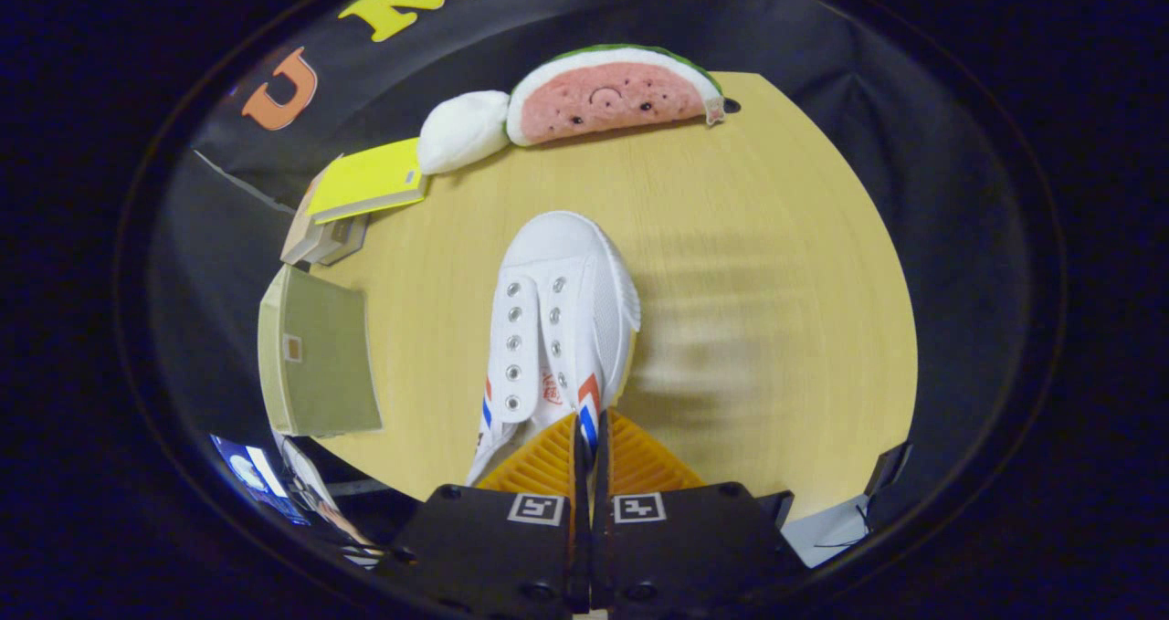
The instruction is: Open the storage box then place both shoes into the box .Put the left shoe in first, then the right shoe, with the right side of both shoes facing outward in a uniform manner.
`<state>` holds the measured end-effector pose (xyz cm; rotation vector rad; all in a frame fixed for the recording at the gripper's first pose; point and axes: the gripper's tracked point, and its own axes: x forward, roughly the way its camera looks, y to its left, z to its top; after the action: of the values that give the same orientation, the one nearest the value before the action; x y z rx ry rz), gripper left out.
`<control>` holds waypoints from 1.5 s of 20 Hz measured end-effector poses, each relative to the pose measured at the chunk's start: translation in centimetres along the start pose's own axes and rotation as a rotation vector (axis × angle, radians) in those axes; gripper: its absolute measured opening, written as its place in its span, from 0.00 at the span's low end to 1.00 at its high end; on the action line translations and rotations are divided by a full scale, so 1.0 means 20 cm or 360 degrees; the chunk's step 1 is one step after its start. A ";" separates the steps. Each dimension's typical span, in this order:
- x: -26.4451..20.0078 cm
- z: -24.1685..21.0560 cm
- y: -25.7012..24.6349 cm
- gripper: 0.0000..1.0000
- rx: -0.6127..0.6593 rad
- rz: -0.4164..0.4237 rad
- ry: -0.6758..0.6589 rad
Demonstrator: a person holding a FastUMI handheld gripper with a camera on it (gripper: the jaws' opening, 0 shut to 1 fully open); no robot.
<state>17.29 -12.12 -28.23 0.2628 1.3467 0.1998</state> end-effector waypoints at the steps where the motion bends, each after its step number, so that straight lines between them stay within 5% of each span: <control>1: -0.06 0.02 0.07 0.06 -0.0025 0.0024 -0.0036; 8: -0.31 0.07 0.55 0.06 -0.0124 0.0135 -0.0155; 15: -0.32 0.08 1.12 0.06 -0.0327 0.0195 -0.0236; 25: 0.01 -0.06 1.88 0.06 -0.0472 0.0233 -0.0133; 30: 0.28 -0.16 2.05 0.06 -0.0477 0.0173 -0.0068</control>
<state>15.62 28.87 -21.76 0.0871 1.2420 0.4801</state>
